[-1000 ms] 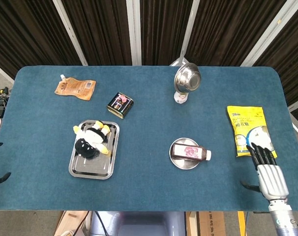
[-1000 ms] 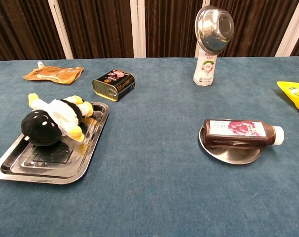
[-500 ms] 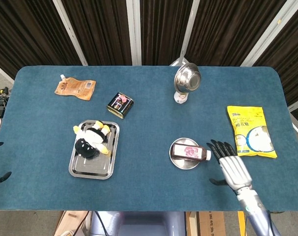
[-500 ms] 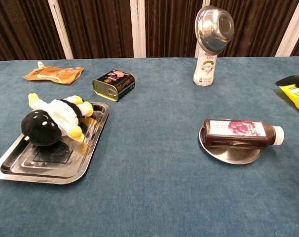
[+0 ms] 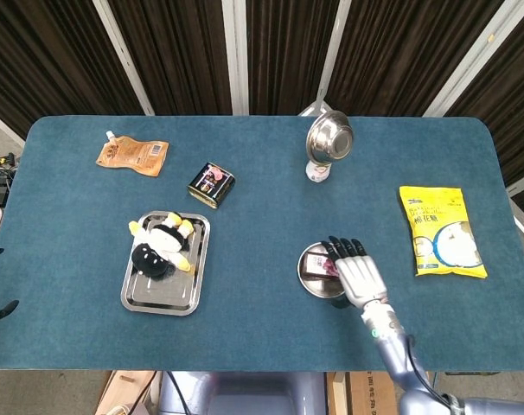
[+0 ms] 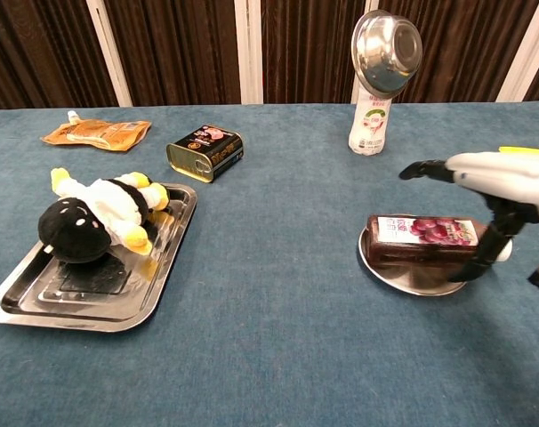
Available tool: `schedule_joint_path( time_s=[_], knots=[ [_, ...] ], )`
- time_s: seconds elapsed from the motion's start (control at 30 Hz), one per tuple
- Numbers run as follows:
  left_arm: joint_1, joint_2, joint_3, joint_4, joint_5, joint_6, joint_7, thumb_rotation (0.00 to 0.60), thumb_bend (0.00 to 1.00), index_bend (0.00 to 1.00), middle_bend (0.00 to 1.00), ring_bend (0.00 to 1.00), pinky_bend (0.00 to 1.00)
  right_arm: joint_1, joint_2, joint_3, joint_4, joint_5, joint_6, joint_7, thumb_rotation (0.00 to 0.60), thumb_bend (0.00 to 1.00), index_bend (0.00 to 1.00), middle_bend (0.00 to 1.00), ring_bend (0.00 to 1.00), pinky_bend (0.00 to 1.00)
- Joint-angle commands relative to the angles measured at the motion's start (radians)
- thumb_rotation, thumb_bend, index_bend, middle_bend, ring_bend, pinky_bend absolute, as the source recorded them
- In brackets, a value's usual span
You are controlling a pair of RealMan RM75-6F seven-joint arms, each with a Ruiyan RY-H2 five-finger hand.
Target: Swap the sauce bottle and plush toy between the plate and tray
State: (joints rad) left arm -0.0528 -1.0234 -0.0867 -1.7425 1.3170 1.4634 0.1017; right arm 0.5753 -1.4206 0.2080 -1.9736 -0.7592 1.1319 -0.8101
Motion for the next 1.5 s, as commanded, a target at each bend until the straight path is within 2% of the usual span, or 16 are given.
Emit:
schedule_joint_path(
  time_s=[0.03, 0.4, 0.67, 0.87, 0.97, 1.23, 1.33, 1.5],
  knots=[
    [0.000, 0.000, 0.000, 0.000, -0.002, -0.001, 0.000, 0.600, 0.07, 0.22, 0.00, 0.00, 0.12, 0.046, -0.049, 0.007, 0.038, 0.057, 0.020, -0.037, 0.600, 0.06, 0.00, 0.03, 0.01, 0.00],
    [-0.002, 0.001, -0.009, 0.002, -0.021, -0.004, -0.002, 0.600, 0.07, 0.22, 0.00, 0.00, 0.12, 0.121, -0.123, 0.006, 0.161, 0.148, 0.034, -0.053, 0.600, 0.06, 0.06, 0.13, 0.14, 0.00],
    [-0.006, -0.003, -0.010, 0.001, -0.029, -0.009, 0.012, 0.600, 0.07, 0.22, 0.00, 0.00, 0.12, 0.133, -0.125, -0.010, 0.191, 0.161, 0.048, -0.033, 0.600, 0.06, 0.17, 0.28, 0.30, 0.00],
    [-0.006, -0.005, -0.009, -0.001, -0.029, -0.007, 0.021, 0.600, 0.07, 0.22, 0.00, 0.00, 0.12, 0.135, -0.149, -0.027, 0.233, 0.159, 0.040, -0.003, 0.600, 0.06, 0.22, 0.32, 0.35, 0.00],
    [-0.008, -0.007, -0.009, -0.001, -0.034, -0.011, 0.025, 0.600, 0.07, 0.22, 0.00, 0.00, 0.12, 0.141, -0.172, -0.029, 0.270, 0.145, 0.047, 0.006, 0.600, 0.09, 0.28, 0.37, 0.40, 0.00],
    [-0.011, -0.005, -0.007, -0.003, -0.033, -0.019, 0.024, 0.600, 0.07, 0.22, 0.00, 0.00, 0.12, 0.147, -0.222, -0.033, 0.333, 0.116, 0.069, 0.021, 0.600, 0.25, 0.45, 0.54, 0.56, 0.09],
    [-0.012, -0.002, -0.004, -0.005, -0.031, -0.024, 0.020, 0.600, 0.07, 0.22, 0.00, 0.00, 0.12, 0.146, -0.235, -0.030, 0.347, 0.105, 0.080, 0.031, 0.600, 0.29, 0.49, 0.57, 0.59, 0.12],
    [-0.012, 0.001, -0.003, -0.007, -0.028, -0.027, 0.016, 0.600, 0.07, 0.22, 0.00, 0.00, 0.12, 0.145, -0.227, -0.020, 0.332, 0.088, 0.082, 0.047, 0.600, 0.30, 0.50, 0.58, 0.60, 0.14]
  ],
)
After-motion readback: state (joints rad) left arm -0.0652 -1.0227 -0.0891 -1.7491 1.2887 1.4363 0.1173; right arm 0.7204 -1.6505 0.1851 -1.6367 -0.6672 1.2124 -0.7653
